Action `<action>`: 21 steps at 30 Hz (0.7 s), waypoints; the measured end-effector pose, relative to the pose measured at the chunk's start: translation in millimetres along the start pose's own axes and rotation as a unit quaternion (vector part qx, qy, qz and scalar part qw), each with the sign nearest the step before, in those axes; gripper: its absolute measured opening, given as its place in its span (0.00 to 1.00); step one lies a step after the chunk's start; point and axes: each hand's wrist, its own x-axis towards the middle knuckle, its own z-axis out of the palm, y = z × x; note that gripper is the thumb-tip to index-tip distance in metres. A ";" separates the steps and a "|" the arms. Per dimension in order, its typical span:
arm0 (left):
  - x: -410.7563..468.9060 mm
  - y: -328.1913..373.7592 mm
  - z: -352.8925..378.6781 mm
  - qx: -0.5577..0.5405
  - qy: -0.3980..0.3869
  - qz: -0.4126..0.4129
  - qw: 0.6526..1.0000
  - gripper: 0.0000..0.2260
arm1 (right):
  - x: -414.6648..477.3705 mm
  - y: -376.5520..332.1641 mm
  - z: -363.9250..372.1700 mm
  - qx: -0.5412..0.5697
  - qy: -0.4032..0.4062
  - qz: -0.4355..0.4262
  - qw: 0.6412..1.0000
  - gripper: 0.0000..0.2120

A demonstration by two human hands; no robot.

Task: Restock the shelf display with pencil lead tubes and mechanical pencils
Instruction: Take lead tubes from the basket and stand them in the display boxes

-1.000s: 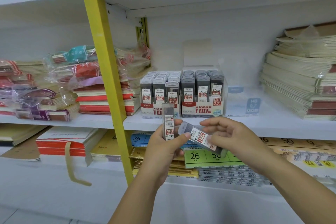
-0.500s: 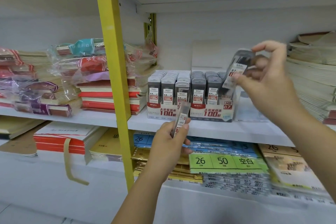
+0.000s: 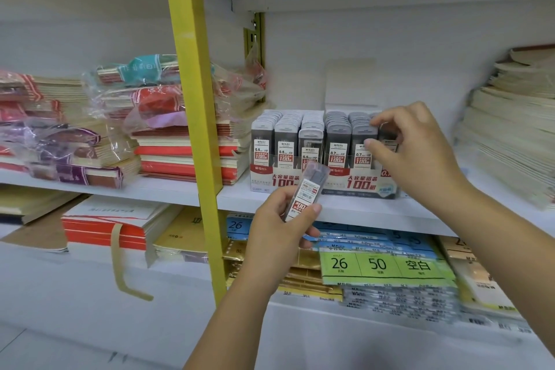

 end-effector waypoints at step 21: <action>-17.4 19.0 2.3 -0.124 -0.046 -0.059 0.989 0.10 | -87.1 -6.4 -5.4 0.427 -0.120 0.212 0.871 0.06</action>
